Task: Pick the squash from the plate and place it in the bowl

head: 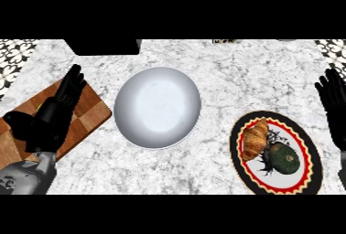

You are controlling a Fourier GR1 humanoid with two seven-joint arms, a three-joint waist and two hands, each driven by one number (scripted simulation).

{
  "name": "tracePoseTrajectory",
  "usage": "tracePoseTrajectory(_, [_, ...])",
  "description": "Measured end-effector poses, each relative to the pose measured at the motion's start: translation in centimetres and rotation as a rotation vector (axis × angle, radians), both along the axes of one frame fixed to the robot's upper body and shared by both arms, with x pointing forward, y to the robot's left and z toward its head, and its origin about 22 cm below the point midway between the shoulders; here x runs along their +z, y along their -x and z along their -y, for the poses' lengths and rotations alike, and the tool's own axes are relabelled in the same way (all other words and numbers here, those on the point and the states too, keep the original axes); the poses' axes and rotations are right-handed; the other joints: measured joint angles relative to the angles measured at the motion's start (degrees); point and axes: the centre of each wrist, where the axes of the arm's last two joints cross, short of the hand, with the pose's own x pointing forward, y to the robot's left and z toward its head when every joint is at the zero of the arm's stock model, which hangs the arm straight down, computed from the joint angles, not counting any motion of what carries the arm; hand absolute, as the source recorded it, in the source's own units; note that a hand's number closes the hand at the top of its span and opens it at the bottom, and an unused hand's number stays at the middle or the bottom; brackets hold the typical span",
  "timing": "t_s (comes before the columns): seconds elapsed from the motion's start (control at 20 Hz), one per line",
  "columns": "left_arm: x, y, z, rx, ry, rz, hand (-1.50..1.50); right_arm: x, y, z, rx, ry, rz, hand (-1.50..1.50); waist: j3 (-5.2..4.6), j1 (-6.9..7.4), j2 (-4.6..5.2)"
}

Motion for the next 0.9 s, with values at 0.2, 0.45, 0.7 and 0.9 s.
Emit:
tracePoseTrajectory(0.2, [0.7,-0.3,-2.1,0.047,-0.009,0.068,0.00,0.3,0.1,-4.7,0.223,-0.059,0.063,-1.50,-0.82,0.50,0.60])
tracePoseTrajectory(0.45, [1.1,-0.7,-4.0,0.123,0.021,0.134,0.00,1.6,0.5,-8.3,0.319,0.134,0.202,-1.50,-1.57,0.31,0.43])
tracePoseTrajectory(0.7, [0.4,-0.5,-6.6,0.161,0.059,0.156,0.00,-0.9,5.2,-11.7,0.232,0.262,0.355,-1.50,-1.48,-1.21,0.57])
tracePoseTrajectory(0.9, [0.1,-0.8,-8.1,0.176,0.063,0.170,0.00,-0.5,9.0,-12.4,0.220,0.401,0.382,-1.50,-1.46,-1.57,0.68])
